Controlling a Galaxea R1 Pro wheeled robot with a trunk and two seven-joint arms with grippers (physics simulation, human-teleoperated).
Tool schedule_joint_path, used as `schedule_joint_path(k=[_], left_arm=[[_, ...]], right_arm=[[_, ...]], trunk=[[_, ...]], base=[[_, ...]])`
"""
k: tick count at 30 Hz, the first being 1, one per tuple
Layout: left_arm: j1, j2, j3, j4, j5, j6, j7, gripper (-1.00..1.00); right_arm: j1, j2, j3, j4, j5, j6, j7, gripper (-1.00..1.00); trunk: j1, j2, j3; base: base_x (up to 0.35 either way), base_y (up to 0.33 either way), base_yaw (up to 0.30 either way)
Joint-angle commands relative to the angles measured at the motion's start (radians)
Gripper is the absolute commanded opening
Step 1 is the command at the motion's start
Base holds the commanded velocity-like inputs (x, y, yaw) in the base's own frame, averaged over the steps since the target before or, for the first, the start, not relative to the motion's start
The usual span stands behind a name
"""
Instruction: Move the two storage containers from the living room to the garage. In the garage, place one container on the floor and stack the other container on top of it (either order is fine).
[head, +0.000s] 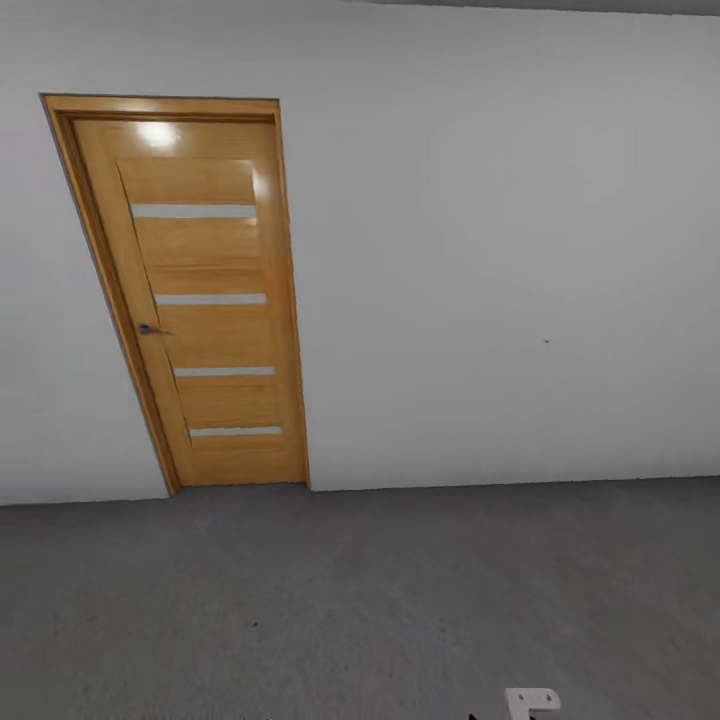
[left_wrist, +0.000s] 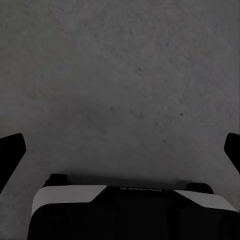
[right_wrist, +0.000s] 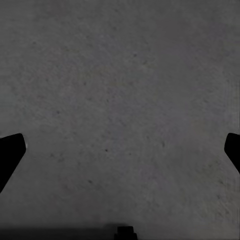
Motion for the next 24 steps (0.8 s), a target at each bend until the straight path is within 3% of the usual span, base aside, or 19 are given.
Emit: schedule_joint_path(k=[1, 18, 24], left_arm=[[0.001, 0.000, 0.002, -0.001, 0.008, 0.002, 0.000, 1.00], [0.001, 0.002, 0.003, 0.002, 0.007, -0.004, 0.005, 1.00], [0.001, -0.003, 0.027, 0.065, 0.010, -0.005, 0.005, 1.00]], right_arm=[[0.000, 0.000, 0.000, -0.002, -0.001, 0.006, -0.003, 1.00], [0.000, 0.000, 0.000, -0.002, -0.001, 0.006, -0.003, 1.00], [0.000, 0.000, 0.000, -0.002, -0.001, 0.006, -0.003, 1.00]], trunk=[[0.001, -0.001, 0.000], [0.001, -0.001, 0.000], [0.001, -0.001, 0.000]], base=[[0.053, 0.268, 0.300], [0.193, 0.266, 0.295], [0.156, 0.293, 0.279]])
